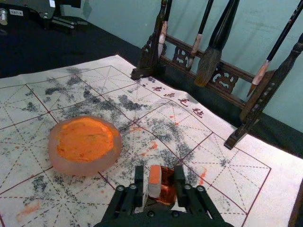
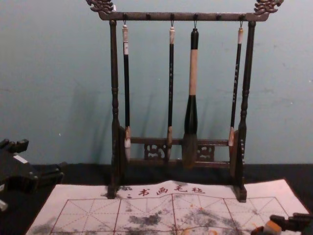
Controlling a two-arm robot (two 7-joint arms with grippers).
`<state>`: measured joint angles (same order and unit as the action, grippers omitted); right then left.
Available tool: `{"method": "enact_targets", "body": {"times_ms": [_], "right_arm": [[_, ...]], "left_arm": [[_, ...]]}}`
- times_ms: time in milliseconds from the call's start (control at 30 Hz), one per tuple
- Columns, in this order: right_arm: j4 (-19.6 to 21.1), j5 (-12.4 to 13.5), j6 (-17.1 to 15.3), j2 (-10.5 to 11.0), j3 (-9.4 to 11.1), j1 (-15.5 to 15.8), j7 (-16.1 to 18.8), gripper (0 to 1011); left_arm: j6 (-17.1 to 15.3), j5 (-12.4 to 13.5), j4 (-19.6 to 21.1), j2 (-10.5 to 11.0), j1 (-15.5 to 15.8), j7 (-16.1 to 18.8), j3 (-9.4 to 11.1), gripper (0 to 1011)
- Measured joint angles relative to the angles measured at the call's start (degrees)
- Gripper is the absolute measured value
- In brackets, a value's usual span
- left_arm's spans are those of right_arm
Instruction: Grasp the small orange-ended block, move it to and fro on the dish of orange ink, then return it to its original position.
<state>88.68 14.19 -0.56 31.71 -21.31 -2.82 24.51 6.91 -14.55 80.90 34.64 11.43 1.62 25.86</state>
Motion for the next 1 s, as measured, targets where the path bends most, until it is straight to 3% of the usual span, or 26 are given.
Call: {"method": "enact_targets", "body": {"times_ms": [333, 1000], "right_arm": [[0.0, 0.0, 0.0, 0.0, 0.0, 0.0, 0.0, 108], [0.0, 0.0, 0.0, 0.0, 0.0, 0.0, 0.0, 100]], "left_arm": [[0.0, 0.0, 0.0, 0.0, 0.0, 0.0, 0.0, 1001], [0.0, 0.0, 0.0, 0.0, 0.0, 0.0, 0.0, 1001]]}}
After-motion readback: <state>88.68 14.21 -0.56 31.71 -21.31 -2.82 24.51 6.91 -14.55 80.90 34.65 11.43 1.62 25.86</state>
